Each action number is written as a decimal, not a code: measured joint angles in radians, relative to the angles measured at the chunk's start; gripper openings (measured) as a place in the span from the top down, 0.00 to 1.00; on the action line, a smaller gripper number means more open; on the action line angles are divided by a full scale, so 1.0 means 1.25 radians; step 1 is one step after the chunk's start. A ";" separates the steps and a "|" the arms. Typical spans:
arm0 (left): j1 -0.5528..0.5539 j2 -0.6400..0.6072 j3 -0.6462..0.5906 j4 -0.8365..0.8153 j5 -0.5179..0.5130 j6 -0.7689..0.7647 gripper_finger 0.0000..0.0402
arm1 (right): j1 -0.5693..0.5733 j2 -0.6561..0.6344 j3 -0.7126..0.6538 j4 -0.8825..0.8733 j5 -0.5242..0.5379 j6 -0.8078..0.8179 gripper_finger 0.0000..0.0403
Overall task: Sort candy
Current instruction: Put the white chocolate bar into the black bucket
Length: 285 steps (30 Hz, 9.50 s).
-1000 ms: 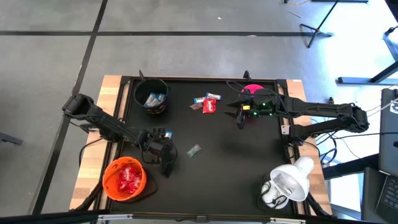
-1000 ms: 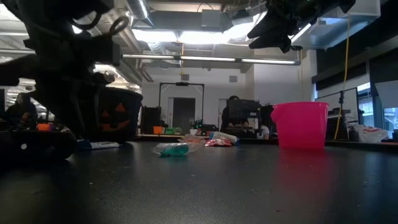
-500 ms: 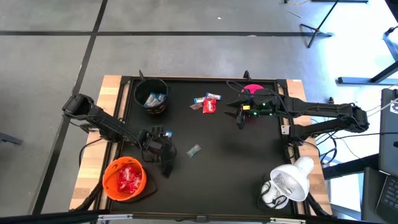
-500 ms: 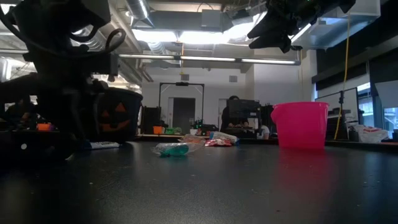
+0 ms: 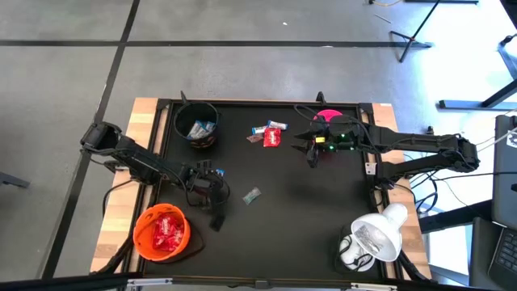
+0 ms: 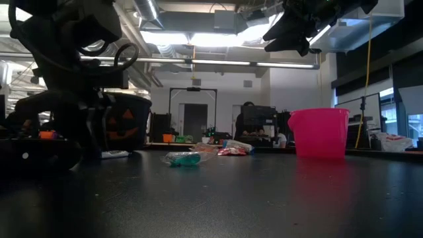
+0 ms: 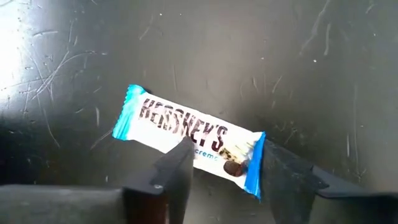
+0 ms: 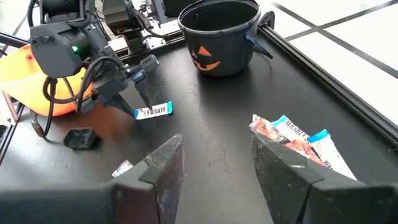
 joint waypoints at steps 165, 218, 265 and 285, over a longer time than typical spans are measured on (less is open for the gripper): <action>0.257 0.288 0.136 -0.658 0.249 0.045 0.62 | -0.001 0.000 -0.042 0.104 -0.057 -0.171 0.54; 0.197 0.201 0.276 -0.405 0.421 0.125 0.62 | -0.001 0.000 -0.042 0.131 -0.056 -0.147 0.54; 0.167 0.247 0.305 -0.357 0.332 0.034 0.89 | -0.001 0.000 -0.042 0.144 -0.055 -0.126 0.54; 0.125 -0.072 0.492 -0.568 -0.047 -0.039 1.00 | -0.001 0.000 -0.042 0.150 -0.055 -0.118 0.54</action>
